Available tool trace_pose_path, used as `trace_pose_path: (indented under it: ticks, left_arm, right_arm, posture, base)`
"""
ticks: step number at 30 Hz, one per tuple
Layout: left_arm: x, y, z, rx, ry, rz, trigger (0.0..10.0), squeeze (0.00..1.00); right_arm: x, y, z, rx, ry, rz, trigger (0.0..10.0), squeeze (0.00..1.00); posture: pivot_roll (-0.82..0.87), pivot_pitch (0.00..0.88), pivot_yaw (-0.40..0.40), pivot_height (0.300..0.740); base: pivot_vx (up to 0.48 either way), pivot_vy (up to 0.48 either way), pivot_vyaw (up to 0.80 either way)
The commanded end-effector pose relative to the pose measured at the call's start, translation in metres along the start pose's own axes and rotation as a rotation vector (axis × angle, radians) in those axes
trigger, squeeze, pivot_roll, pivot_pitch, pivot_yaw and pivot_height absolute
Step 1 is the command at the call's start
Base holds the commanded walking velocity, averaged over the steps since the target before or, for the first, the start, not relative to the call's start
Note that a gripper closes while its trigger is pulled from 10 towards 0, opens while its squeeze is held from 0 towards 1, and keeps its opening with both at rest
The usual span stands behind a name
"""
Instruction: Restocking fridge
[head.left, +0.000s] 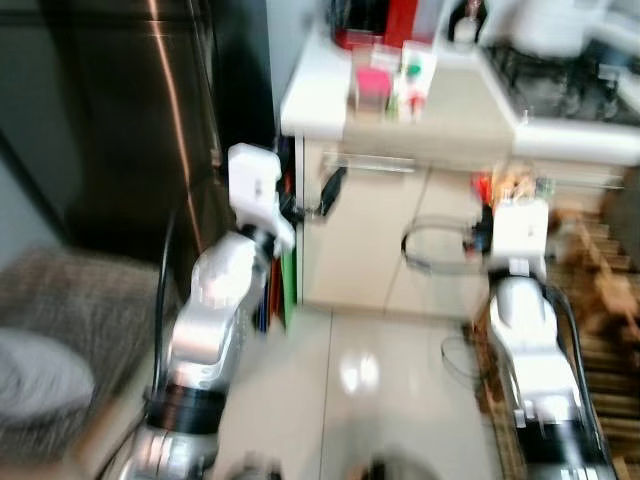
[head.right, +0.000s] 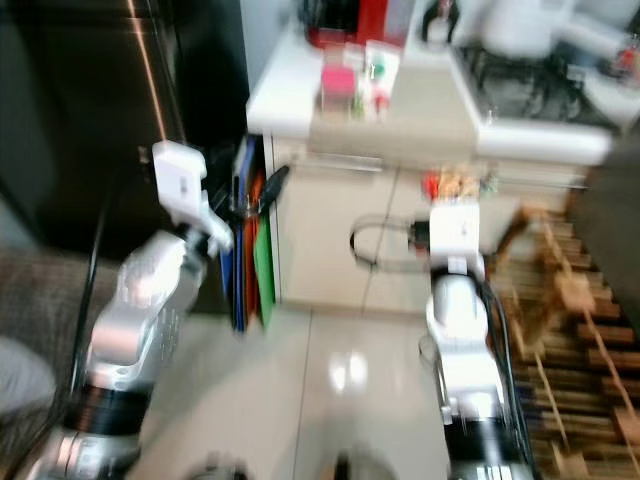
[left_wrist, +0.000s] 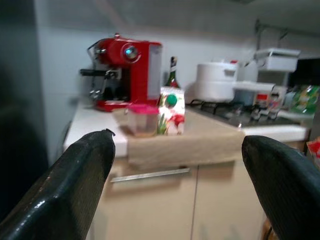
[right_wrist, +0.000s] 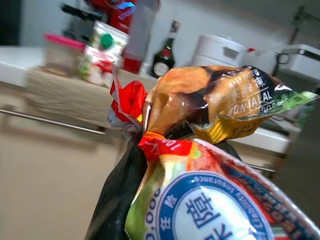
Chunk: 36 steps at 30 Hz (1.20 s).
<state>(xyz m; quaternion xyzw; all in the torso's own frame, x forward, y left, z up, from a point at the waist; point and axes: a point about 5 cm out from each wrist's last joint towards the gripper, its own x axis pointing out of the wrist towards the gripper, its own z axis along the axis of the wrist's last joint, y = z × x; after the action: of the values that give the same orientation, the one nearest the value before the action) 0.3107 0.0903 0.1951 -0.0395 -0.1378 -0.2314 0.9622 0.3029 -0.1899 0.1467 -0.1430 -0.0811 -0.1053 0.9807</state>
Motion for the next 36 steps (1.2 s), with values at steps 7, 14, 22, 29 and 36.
trace_pose_path:
  ticks: [7,14,22,29,36]
  left_arm:
    - [-0.003,-0.002,-0.004,-0.011,0.027,-0.02,10.0,0.0]
    - [-0.007,0.006,-0.008,-0.001,0.063,0.003,10.0,0.0]
    - [-0.018,0.022,-0.032,-0.035,0.174,0.086,10.0,0.0]
    - [-0.035,0.032,-0.042,-0.029,0.22,0.128,10.0,0.0]
    - [-0.031,0.024,-0.041,-0.03,0.185,0.091,10.0,0.0]
  right_arm:
    - [-0.004,0.004,-0.003,0.037,0.037,0.013,10.0,0.0]
    - [-0.007,0.009,-0.01,0.098,0.082,0.024,10.0,0.0]
    - [-0.007,0.01,-0.014,0.131,0.095,0.039,10.0,0.0]
    - [-0.022,0.019,-0.028,0.163,0.151,0.107,10.0,0.0]
    - [-0.018,0.021,-0.028,0.161,0.151,0.137,10.0,0.0]
  posture:
    - [-0.07,0.0,0.049,0.74]
    - [-0.05,0.0,0.055,0.74]
    - [-0.04,0.0,0.057,0.74]
    - [-0.02,0.0,0.033,0.74]
    - [-0.04,0.0,0.008,0.74]
  base:
    - [-0.19,0.0,-0.12]
    - [0.0,0.0,-0.75]
    - [0.0,0.0,-0.75]
    - [0.0,0.0,-0.75]
    - [0.0,-0.377,-0.76]
